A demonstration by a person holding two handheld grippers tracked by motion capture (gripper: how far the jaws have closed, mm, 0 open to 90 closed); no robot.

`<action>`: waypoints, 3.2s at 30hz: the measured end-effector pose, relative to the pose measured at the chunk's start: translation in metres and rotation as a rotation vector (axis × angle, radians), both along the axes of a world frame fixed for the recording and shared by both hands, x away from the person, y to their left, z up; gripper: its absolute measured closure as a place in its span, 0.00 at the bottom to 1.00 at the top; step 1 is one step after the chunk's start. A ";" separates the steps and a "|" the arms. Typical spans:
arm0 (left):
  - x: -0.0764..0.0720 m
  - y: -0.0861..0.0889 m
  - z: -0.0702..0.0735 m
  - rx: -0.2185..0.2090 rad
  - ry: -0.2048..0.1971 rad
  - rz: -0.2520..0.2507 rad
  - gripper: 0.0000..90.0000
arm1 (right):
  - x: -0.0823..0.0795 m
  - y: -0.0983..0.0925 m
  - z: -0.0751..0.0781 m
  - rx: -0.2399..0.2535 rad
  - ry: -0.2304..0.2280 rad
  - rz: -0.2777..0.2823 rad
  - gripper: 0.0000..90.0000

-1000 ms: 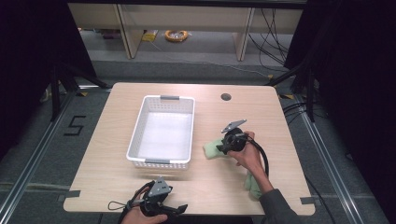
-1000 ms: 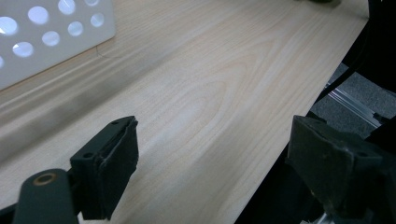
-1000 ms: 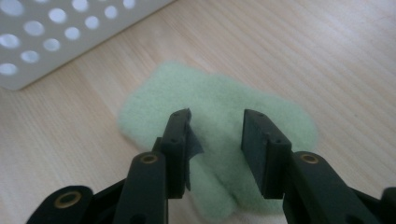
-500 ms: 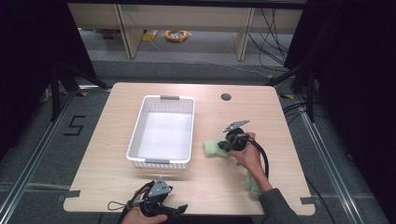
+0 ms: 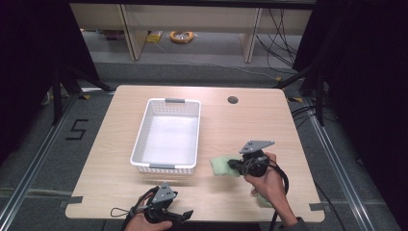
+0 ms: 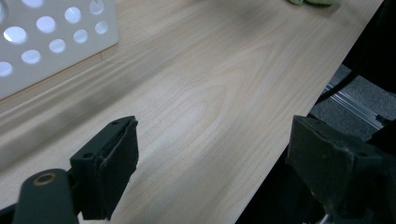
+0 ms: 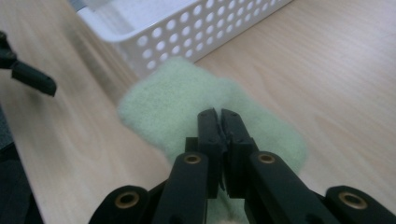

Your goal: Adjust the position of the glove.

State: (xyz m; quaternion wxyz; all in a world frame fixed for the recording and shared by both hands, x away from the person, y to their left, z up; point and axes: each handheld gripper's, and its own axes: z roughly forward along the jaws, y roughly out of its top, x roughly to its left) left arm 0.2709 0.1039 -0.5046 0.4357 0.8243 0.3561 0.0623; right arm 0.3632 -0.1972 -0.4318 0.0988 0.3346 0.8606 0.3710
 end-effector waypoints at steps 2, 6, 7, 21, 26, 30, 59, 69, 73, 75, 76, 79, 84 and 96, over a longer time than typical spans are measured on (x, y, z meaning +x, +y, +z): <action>0.000 0.002 0.001 0.017 -0.002 -0.010 0.17 | -0.010 0.000 -0.004 0.016 0.016 -0.003 0.98; 0.001 0.004 0.002 0.044 -0.007 -0.021 0.17 | -0.022 -0.001 -0.016 0.019 0.016 -0.003 0.98; 0.001 0.003 0.001 0.031 -0.003 -0.021 0.17 | -0.025 -0.001 -0.018 0.001 0.041 -0.007 0.98; 0.000 0.001 0.000 0.023 0.003 -0.019 0.17 | -0.041 0.012 -0.055 -0.035 0.090 0.000 0.97; 0.000 0.001 0.000 0.032 -0.004 -0.021 0.17 | -0.043 0.019 -0.062 -0.047 0.102 0.007 0.93; 0.000 0.002 0.000 0.029 -0.003 -0.021 0.17 | -0.044 0.020 -0.063 -0.012 0.121 -0.019 0.80; 0.001 0.002 0.001 0.033 0.002 -0.032 0.17 | -0.047 -0.100 -0.035 -0.117 0.114 -0.336 0.64; 0.001 0.001 0.000 0.035 0.000 -0.028 0.17 | -0.041 -0.104 -0.054 -0.093 0.162 -0.369 0.68; 0.000 0.000 0.000 0.022 0.004 -0.014 0.17 | -0.040 -0.108 -0.053 -0.104 0.221 -0.347 0.69; 0.001 0.001 0.000 0.039 -0.003 -0.025 0.17 | -0.040 -0.108 -0.054 -0.102 0.217 -0.342 0.69; 0.000 0.001 0.000 0.032 -0.001 -0.024 0.17 | -0.040 -0.108 -0.054 -0.104 0.214 -0.341 0.70; 0.000 0.000 -0.001 0.020 0.012 -0.015 0.17 | -0.039 -0.108 -0.056 -0.095 0.218 -0.337 0.73; 0.000 0.000 -0.001 0.020 0.012 -0.015 0.17 | -0.039 -0.110 -0.057 -0.104 0.184 -0.278 0.88; 0.001 0.000 0.001 0.026 0.005 -0.010 0.17 | -0.044 -0.102 -0.032 -0.060 0.081 -0.159 0.94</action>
